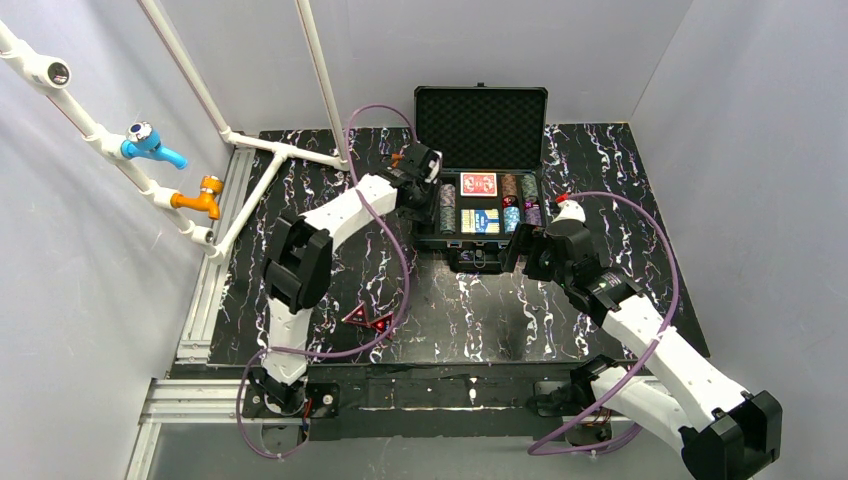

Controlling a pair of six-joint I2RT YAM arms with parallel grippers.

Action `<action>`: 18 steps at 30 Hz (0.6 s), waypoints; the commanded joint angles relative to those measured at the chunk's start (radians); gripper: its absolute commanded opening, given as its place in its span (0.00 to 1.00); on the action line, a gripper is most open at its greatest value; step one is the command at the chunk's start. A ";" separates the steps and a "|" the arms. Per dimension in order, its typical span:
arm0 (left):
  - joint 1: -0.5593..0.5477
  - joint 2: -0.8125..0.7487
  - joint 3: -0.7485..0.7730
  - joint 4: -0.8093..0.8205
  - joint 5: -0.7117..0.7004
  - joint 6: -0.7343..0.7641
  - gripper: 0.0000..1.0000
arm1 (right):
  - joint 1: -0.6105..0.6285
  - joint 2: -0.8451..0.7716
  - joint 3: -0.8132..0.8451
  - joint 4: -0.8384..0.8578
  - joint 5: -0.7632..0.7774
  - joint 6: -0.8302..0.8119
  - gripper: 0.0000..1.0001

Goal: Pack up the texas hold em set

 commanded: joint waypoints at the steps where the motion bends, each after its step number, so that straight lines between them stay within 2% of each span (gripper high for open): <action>1: 0.014 -0.170 -0.012 -0.003 -0.065 0.056 0.38 | -0.002 -0.013 0.011 0.011 0.014 -0.009 1.00; 7: 0.018 -0.311 -0.058 -0.035 -0.122 0.104 0.49 | -0.002 -0.001 0.031 0.006 0.025 -0.023 1.00; 15: 0.061 -0.536 -0.215 -0.024 -0.197 0.155 0.51 | -0.002 0.035 0.066 0.004 0.028 -0.029 1.00; 18: 0.074 -0.631 -0.312 0.029 -0.253 0.167 0.56 | -0.002 0.044 0.081 -0.003 0.032 -0.031 1.00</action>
